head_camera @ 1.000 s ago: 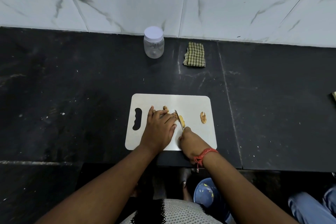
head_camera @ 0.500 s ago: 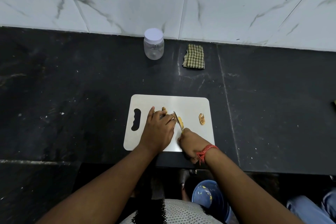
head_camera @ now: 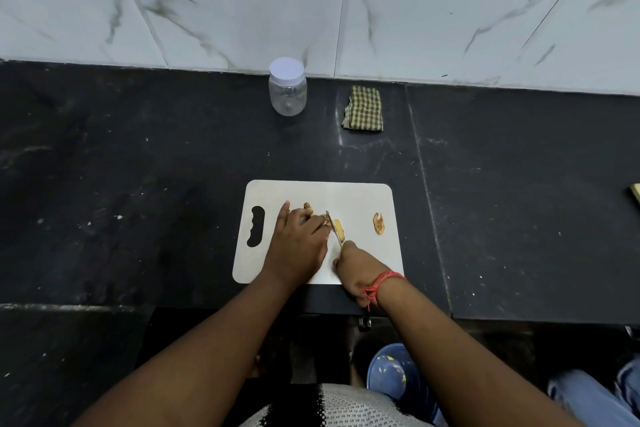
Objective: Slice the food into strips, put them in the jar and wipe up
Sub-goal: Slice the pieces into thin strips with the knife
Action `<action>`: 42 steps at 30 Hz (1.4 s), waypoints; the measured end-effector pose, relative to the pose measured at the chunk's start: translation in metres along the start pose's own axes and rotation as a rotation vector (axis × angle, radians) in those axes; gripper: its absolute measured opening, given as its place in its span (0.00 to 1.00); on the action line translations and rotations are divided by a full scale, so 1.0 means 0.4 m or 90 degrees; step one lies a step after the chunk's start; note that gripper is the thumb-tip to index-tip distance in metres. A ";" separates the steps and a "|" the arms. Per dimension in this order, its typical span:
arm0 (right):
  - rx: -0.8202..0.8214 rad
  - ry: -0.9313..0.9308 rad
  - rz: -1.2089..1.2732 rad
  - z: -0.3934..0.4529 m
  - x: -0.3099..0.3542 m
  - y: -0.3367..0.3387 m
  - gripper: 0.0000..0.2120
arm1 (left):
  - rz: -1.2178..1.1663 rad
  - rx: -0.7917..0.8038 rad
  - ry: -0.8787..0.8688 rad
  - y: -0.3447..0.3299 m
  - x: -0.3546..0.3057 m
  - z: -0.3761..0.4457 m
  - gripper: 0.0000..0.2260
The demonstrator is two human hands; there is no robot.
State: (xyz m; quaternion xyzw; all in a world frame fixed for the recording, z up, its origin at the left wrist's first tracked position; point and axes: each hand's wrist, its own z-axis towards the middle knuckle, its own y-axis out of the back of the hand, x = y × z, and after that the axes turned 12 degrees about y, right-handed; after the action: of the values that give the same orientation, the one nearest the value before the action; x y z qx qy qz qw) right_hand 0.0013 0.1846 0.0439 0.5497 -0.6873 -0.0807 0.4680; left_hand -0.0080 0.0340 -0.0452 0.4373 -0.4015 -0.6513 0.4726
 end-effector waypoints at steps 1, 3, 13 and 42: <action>-0.001 0.008 -0.001 -0.001 -0.004 -0.002 0.04 | 0.003 0.003 0.001 0.000 -0.001 -0.001 0.10; 0.008 0.015 -0.008 0.003 -0.011 -0.007 0.02 | 0.007 0.002 0.004 0.001 -0.003 -0.002 0.10; -0.019 -0.088 0.374 0.015 -0.036 -0.021 0.04 | 0.009 0.012 0.035 0.000 -0.014 -0.005 0.09; -0.073 -0.015 -0.039 -0.025 -0.038 -0.037 0.10 | -0.007 0.021 0.045 -0.019 -0.015 -0.011 0.14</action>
State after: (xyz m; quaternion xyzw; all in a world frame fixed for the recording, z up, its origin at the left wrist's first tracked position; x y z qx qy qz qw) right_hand 0.0181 0.1957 0.0318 0.5418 -0.6700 -0.1409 0.4876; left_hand -0.0049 0.0411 -0.0523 0.4699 -0.3926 -0.6314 0.4757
